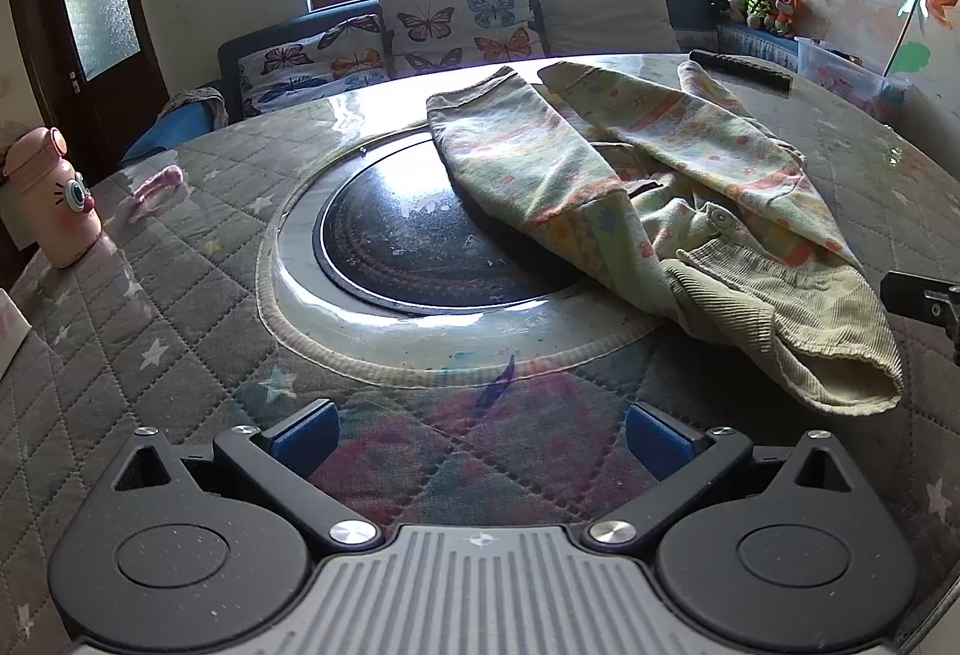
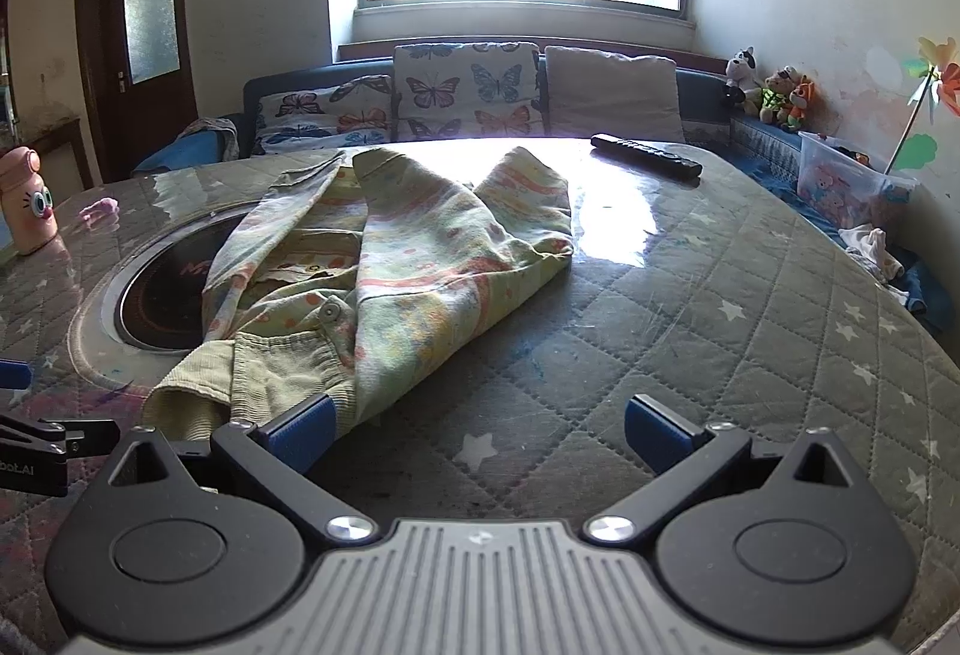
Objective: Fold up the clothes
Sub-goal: 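Move both grippers toward the crumpled floral shirt on the table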
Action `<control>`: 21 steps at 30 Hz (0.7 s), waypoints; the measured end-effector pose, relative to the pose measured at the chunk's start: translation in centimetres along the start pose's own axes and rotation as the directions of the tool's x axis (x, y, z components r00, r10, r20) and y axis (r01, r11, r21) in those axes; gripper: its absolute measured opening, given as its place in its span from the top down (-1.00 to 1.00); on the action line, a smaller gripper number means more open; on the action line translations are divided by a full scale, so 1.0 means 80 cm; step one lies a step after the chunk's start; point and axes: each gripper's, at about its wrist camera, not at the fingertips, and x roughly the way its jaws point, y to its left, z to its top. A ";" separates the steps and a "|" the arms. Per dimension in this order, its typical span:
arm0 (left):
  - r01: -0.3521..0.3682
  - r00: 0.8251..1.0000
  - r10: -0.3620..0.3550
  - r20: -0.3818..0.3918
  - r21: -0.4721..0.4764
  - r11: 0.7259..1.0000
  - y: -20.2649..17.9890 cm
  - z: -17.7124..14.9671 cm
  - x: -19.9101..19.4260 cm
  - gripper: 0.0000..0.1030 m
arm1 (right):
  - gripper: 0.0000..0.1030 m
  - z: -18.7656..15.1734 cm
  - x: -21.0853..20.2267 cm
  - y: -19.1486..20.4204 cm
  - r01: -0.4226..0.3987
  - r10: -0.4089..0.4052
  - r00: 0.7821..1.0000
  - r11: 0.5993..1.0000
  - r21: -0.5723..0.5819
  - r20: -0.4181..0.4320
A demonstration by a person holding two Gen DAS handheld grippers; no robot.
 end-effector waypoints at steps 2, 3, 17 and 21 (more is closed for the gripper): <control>-0.002 1.000 0.002 0.002 0.001 1.000 0.000 -0.001 0.000 -1.00 | -1.00 -0.001 0.000 -0.002 0.001 -0.001 1.000 1.000 0.000 0.004; -0.001 1.000 0.001 0.001 0.001 1.000 0.000 -0.001 0.000 -1.00 | -1.00 -0.002 -0.001 -0.003 0.002 -0.002 1.000 1.000 0.001 0.003; 0.016 1.000 -0.016 -0.021 -0.003 1.000 -0.002 -0.002 0.002 -1.00 | -1.00 -0.001 0.002 0.005 -0.010 0.010 1.000 1.000 0.009 -0.015; 0.018 1.000 -0.018 -0.025 -0.002 1.000 -0.003 -0.002 0.003 -1.00 | -1.00 -0.002 0.003 0.005 -0.011 0.012 1.000 1.000 0.011 -0.018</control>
